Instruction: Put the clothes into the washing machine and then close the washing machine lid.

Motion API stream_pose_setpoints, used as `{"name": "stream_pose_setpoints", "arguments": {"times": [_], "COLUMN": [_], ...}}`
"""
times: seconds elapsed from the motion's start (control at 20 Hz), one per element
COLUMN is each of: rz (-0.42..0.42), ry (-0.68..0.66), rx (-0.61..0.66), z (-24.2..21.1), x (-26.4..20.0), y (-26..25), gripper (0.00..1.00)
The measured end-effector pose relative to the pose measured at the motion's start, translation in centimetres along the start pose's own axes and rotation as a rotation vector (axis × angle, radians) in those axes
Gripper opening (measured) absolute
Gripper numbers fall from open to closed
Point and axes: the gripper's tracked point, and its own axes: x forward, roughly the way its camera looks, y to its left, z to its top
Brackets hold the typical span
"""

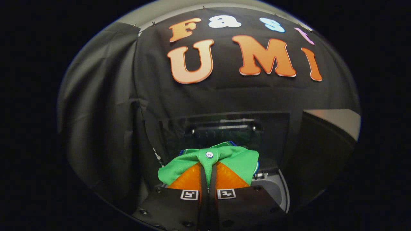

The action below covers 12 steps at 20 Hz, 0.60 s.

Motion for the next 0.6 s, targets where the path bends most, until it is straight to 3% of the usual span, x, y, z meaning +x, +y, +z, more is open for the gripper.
{"name": "stream_pose_setpoints", "arguments": {"times": [0.3, 0.6], "rz": [-0.021, -0.052], "ry": [0.130, 0.280], "rx": [0.006, 0.022], "z": [-5.6, -11.9], "x": [3.0, 2.4], "y": [-0.2, -1.0], "gripper": [0.08, 0.08]}}
